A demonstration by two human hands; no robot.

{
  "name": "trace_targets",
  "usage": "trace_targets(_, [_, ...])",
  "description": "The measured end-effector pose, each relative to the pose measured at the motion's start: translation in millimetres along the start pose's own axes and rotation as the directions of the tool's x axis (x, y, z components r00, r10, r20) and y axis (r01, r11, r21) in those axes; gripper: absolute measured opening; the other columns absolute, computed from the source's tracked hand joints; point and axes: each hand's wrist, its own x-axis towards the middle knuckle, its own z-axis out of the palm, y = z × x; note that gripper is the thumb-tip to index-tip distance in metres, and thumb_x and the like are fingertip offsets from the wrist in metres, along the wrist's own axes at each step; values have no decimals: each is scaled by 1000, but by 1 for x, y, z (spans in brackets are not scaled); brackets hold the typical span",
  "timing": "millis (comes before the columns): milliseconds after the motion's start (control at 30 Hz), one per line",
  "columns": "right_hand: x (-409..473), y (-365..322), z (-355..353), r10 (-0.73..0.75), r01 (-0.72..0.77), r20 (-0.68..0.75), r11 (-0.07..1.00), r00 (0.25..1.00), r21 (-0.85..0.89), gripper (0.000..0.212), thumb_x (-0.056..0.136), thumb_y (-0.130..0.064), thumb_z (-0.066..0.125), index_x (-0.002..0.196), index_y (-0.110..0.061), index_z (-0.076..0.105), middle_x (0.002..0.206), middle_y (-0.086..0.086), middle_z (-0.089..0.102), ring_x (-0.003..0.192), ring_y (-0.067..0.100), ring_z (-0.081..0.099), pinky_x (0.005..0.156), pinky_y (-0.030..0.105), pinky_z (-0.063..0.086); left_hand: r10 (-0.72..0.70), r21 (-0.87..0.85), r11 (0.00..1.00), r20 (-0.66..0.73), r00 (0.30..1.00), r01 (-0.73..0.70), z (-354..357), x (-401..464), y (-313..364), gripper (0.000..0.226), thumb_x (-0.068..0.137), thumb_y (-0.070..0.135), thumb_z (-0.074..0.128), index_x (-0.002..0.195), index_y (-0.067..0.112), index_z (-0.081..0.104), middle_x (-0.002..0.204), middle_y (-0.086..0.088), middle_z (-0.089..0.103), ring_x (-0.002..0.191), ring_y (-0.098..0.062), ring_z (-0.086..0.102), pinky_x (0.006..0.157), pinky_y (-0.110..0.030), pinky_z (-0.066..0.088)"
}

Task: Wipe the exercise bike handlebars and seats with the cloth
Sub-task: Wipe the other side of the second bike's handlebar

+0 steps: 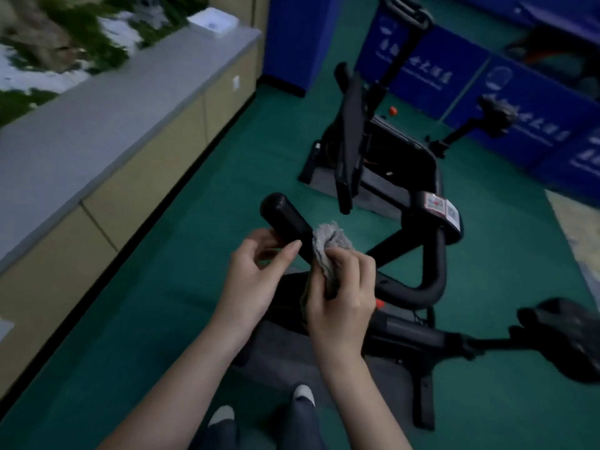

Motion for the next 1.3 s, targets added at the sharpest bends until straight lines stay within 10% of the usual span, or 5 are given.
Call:
trace_targets(167, [-6,17,-16,179,-205,-195,971,964,-123,19,88,-10,54,99,2,63,97,14,56,90,13,53,86,6,38,178,291,940,32,983,-180,-19,-7,-7,29,81,48,59,101,27,58,102,9,61,96,-3,58,84,-21,46])
trace_targets(400, [-5,3,-2,157,-170,-130,981,979,-96,17,87,-3,60,102,1,66,99,9,57,91,15,57,83,20,47,626,605,311,450,637,-733,-14,-20,-2,20,88,21,61,104,11,66,101,-1,60,98,-19,54,91,-30,39])
trace_targets(700, [51,33,-37,354,-312,194,925,915,-215,13,90,-18,60,95,-10,70,89,3,67,86,22,62,81,32,50,440,670,-201,714,545,-715,-3,15,26,40,79,38,67,109,11,65,111,-5,64,116,-26,54,114,-41,10])
trace_targets(933, [89,31,-25,355,-256,689,935,632,-247,12,95,-24,54,90,-23,65,84,-1,68,88,18,62,76,29,45,473,687,-238,699,535,-687,-3,20,20,37,79,39,68,105,13,64,104,-3,62,107,-25,56,112,-37,12])
trace_targets(1300, [110,48,-21,420,-297,823,899,383,-321,16,95,-28,55,88,-19,66,96,6,69,95,22,62,91,40,48,487,692,-220,689,537,-688,-2,21,17,35,81,40,66,105,15,63,105,-1,62,107,-23,55,112,-36,11])
